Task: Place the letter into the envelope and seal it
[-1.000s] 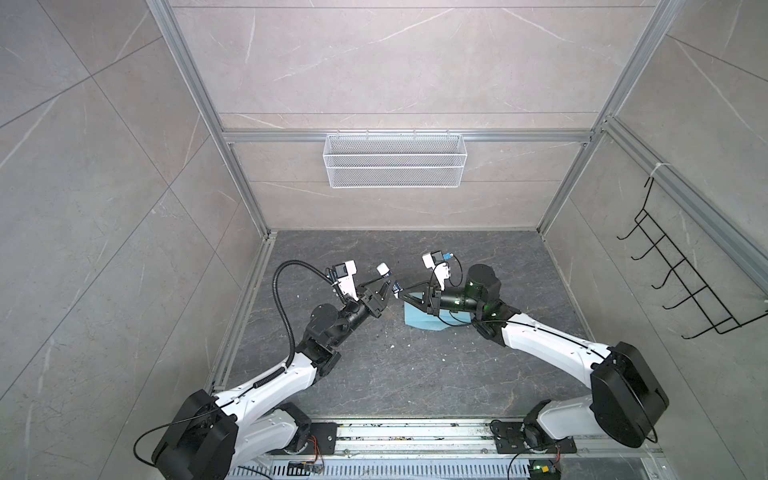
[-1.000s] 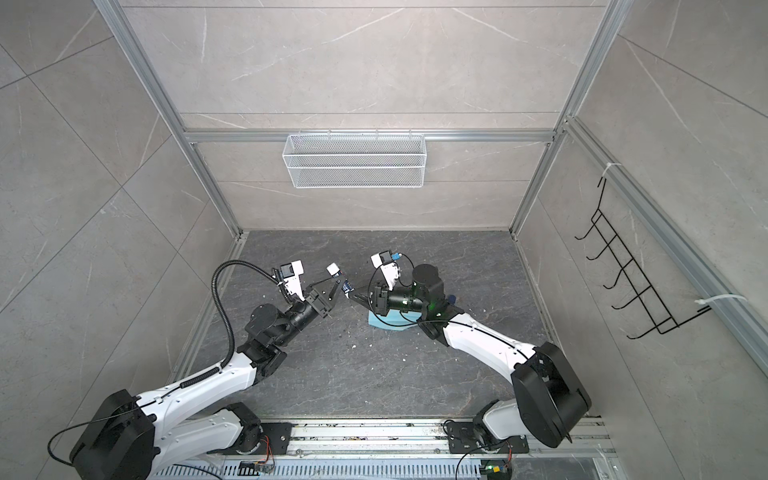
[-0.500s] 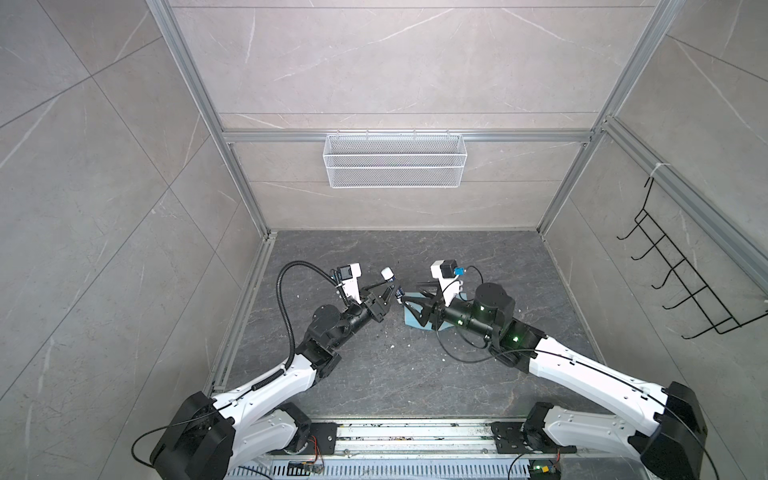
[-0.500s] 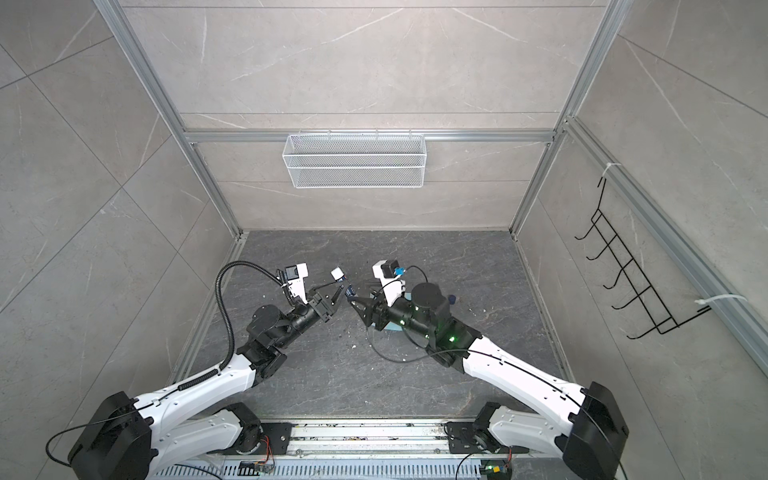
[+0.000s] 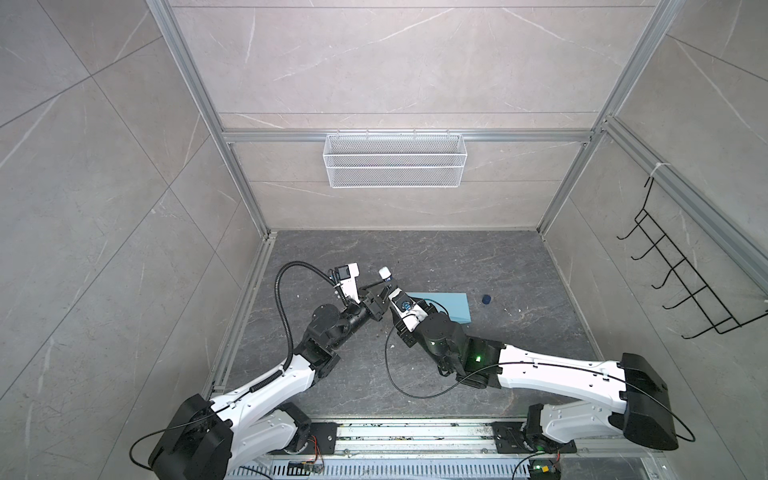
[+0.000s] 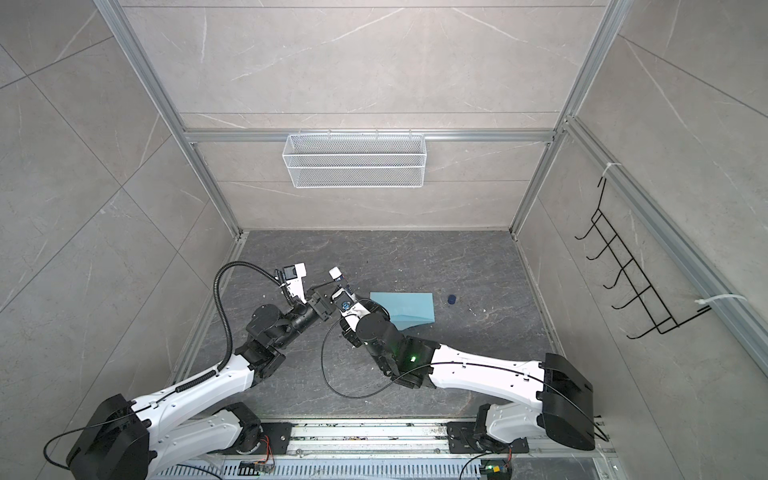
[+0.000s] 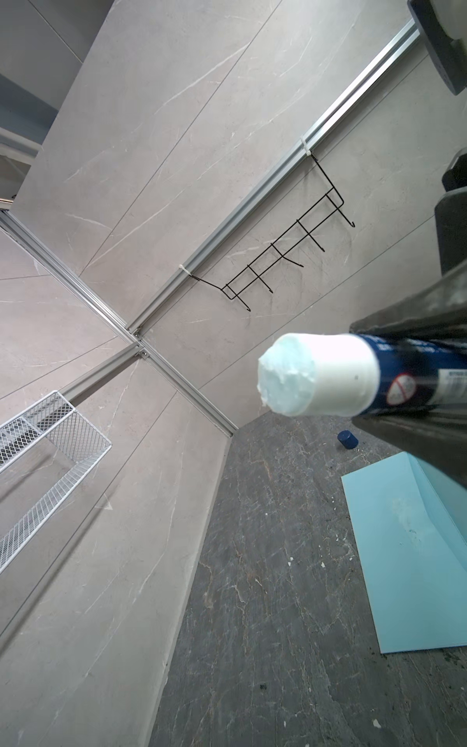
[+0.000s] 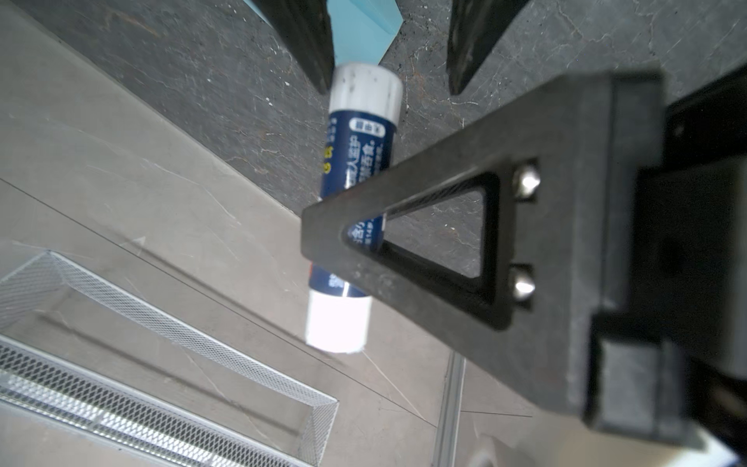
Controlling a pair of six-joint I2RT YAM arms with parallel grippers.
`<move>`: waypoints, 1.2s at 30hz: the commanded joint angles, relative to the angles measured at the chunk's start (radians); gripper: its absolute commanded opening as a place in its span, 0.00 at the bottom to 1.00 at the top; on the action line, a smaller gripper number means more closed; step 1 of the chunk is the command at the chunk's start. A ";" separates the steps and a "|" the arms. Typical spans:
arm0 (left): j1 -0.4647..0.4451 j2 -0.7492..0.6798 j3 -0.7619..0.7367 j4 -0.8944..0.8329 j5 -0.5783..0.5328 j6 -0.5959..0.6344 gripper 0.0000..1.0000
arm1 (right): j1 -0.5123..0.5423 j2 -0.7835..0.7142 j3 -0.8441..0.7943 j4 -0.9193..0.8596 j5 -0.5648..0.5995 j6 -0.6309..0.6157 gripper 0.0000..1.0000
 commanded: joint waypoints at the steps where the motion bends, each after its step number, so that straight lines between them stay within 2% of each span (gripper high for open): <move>1: -0.002 -0.028 0.007 0.054 0.001 0.024 0.00 | 0.010 0.016 0.033 0.052 0.071 0.001 0.44; 5: -0.003 -0.031 0.005 0.055 -0.002 0.024 0.00 | 0.011 0.037 0.048 0.051 0.093 0.019 0.36; 8: -0.003 -0.030 0.004 0.057 0.001 0.023 0.00 | 0.011 0.037 0.046 0.057 0.080 0.028 0.25; 13: -0.003 -0.029 0.004 0.059 0.010 0.027 0.00 | 0.000 0.001 0.026 0.067 -0.021 0.036 0.14; 16: -0.002 -0.029 0.004 0.066 0.025 0.032 0.00 | -0.055 -0.054 0.001 0.045 -0.200 0.097 0.11; 20: -0.003 -0.023 0.001 0.096 0.061 0.040 0.00 | -0.260 -0.125 -0.034 0.023 -0.650 0.301 0.11; 23: -0.003 -0.015 0.002 0.126 0.088 0.040 0.00 | -0.425 -0.112 -0.046 0.082 -1.003 0.475 0.11; 26: -0.003 -0.009 0.005 0.150 0.111 0.037 0.00 | -0.529 -0.053 -0.052 0.203 -1.241 0.635 0.12; 29: -0.002 -0.008 0.007 0.155 0.123 0.035 0.00 | -0.577 0.003 -0.071 0.353 -1.353 0.776 0.13; 32: -0.002 -0.011 0.006 0.154 0.123 0.035 0.00 | -0.602 0.045 -0.091 0.481 -1.399 0.873 0.14; 33: -0.003 -0.011 0.006 0.154 0.122 0.036 0.00 | -0.604 0.054 -0.090 0.493 -1.404 0.886 0.15; 36: -0.003 -0.013 0.007 0.145 0.116 0.036 0.00 | -0.604 0.060 -0.058 0.387 -1.390 0.832 0.17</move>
